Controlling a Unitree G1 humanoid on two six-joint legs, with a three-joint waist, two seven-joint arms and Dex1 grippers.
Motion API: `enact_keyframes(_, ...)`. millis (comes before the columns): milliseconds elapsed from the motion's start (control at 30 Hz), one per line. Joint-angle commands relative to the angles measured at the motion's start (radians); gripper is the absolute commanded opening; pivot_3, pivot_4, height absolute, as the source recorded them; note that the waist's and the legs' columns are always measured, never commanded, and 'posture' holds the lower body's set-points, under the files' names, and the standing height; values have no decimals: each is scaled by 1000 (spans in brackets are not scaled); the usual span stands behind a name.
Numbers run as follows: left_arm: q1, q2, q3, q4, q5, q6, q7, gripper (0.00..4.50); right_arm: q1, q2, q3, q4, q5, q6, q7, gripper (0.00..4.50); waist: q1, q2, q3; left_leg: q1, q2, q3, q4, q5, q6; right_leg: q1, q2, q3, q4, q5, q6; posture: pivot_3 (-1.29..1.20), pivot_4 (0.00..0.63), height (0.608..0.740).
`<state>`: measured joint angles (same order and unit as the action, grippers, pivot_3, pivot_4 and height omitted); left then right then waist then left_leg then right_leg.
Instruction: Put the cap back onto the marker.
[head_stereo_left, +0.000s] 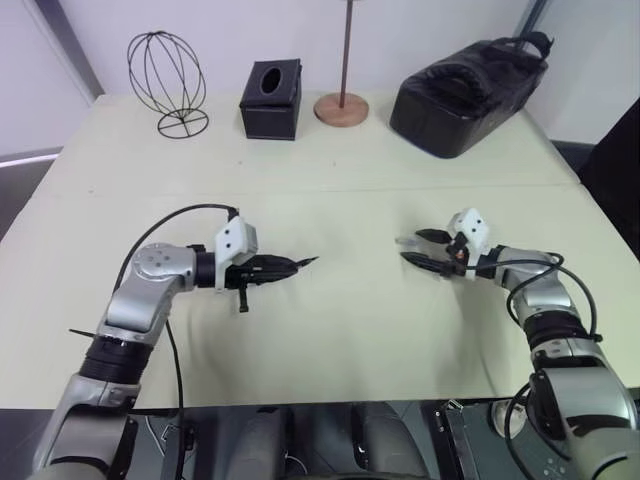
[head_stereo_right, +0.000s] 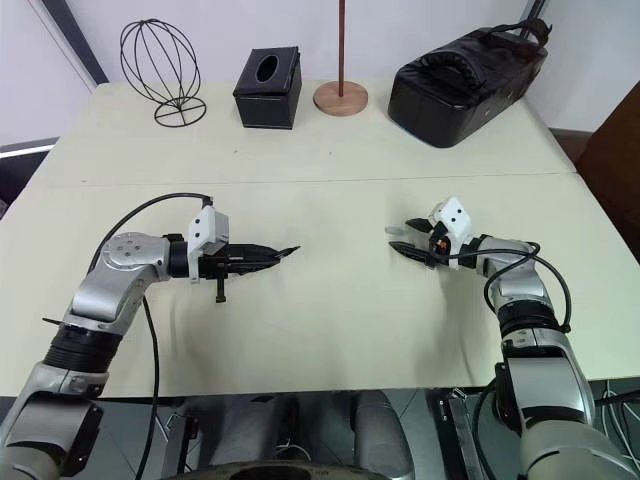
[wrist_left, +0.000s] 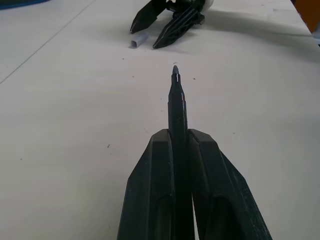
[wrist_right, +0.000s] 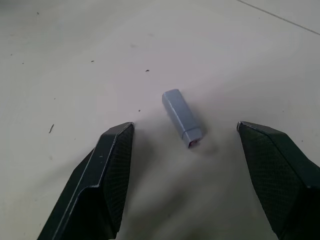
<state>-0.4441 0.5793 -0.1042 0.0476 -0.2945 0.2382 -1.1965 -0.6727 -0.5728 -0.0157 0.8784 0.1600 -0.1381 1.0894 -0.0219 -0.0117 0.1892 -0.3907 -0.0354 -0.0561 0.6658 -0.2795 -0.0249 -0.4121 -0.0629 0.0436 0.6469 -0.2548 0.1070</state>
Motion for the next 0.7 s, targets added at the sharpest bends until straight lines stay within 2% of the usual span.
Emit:
enact_keyframes(33,-2,-2,7,-3,-11,-12,4,110,-27,11,3,21,-14,-16,9,3407,0,0,0,0,0,0,0,0,0,0,0,0,0,0,0,0,150,740)
enact_keyframes(400,12,-20,38,11,-48,-9,32,110,-36,22,6,45,-33,-25,25,3407,-2,0,0,0,0,0,0,0,0,0,0,0,0,0,0,0,150,740)
enact_keyframes(500,10,-35,48,31,-51,-32,45,0,-29,24,9,48,-37,-31,29,2617,-2,0,0,0,0,0,0,0,0,0,0,0,0,0,0,0,150,740)
enact_keyframes(667,6,-61,68,68,-65,-52,65,0,-18,23,9,50,-41,-39,35,121,0,0,0,0,0,0,0,0,0,0,0,0,0,0,0,0,150,740)
enact_keyframes(700,9,-63,67,71,-63,-55,63,0,-17,23,9,50,-42,-38,36,49,0,0,0,0,0,0,0,0,0,0,0,0,0,0,0,0,150,740)
